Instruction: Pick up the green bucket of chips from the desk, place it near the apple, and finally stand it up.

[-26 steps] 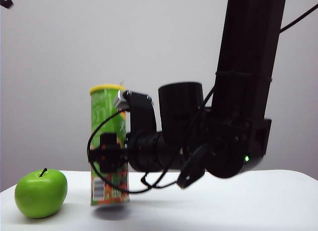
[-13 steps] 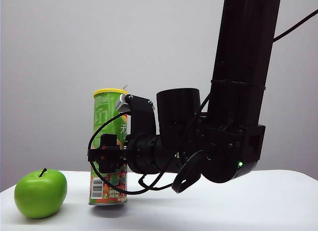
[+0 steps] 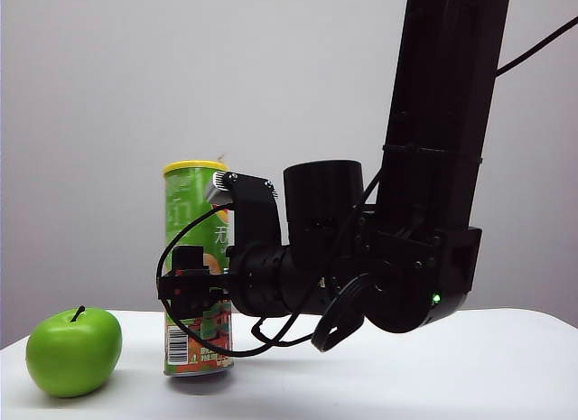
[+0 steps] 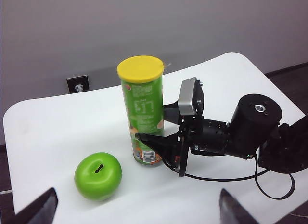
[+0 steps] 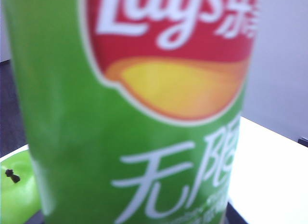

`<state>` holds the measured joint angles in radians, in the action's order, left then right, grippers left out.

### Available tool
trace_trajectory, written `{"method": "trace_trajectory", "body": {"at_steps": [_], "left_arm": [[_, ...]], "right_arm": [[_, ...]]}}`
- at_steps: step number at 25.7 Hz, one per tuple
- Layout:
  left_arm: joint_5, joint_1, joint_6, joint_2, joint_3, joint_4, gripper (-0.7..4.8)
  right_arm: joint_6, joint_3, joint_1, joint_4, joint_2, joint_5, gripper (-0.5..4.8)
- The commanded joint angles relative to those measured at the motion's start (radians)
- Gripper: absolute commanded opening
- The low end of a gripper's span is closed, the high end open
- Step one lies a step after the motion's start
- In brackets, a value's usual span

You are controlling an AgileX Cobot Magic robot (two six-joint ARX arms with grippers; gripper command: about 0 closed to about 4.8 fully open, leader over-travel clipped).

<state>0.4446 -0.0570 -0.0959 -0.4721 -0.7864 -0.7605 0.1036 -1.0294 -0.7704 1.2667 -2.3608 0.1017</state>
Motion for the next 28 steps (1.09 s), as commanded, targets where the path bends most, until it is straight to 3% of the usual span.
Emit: {"method": "trace_trajectory", "body": {"at_steps": [1,15,24,28], "left_arm": [[0.005,0.000,0.002,0.000,0.000,0.006,4.34],[0.005,0.000,0.002,0.000,0.000,-0.012,4.35],[0.005,0.000,0.003,0.000,0.000,-0.009,4.35],[0.005,0.000,0.003,0.000,0.000,-0.008,4.34]], "right_arm": [[-0.002,-0.002,-0.013,0.017,0.005,0.005,4.67],[0.058,0.008,-0.019,0.026,0.026,0.027,4.79],[0.080,0.114,-0.010,-0.167,0.195,0.035,4.79],[0.157,0.159,-0.011,-0.224,0.237,0.098,4.79]]}}
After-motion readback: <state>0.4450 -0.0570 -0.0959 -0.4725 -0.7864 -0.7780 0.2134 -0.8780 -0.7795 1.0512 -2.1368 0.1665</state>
